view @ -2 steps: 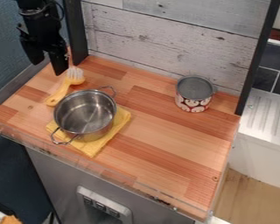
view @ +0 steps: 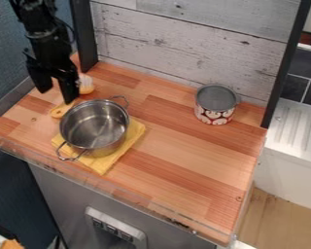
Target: Move the bowl to the left side of the table
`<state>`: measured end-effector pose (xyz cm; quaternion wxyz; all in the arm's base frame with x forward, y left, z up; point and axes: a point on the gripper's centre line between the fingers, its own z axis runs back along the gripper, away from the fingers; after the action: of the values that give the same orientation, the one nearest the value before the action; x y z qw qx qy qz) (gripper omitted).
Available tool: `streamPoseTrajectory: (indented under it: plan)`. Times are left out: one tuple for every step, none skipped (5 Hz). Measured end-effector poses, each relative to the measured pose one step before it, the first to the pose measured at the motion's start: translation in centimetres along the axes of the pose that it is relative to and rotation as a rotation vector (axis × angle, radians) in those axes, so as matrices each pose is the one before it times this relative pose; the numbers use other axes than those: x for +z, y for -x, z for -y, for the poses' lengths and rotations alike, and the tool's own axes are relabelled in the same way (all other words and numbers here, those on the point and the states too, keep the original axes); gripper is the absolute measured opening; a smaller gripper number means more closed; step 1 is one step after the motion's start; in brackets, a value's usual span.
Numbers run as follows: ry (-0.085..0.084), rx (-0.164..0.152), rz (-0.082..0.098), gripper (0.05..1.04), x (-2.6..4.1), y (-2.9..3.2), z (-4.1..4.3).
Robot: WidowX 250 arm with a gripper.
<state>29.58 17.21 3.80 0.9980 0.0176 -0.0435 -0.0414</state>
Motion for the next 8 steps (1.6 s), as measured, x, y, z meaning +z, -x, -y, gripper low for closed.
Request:
streamPoseTrajectory:
  plan:
    - [0.0022,-0.0462,0.0360,1.000,1.421,0.549,2.802]
    - [0.0129,-0.0472,0.0100,1.000,0.559,0.847,3.110]
    - [0.0157,-0.0522,0.0272,1.000,0.717,-0.279,3.362]
    - [0.0295,-0.0503,-0.0185,1.000,-0.375,0.125,3.472]
    - [0.0040,-0.0071,-0.0151,1.000,-0.639,-0.062,1.138]
    - [0.0017,0.0116,-0.0446,1.000,-1.718,0.295,-0.057]
    - [0.0079,0.0210,-0.0354,0.990,-1.059,0.103,-0.167]
    - [-0.0043,-0.0035,-0.0223,0.918,-0.763,0.183,-0.429]
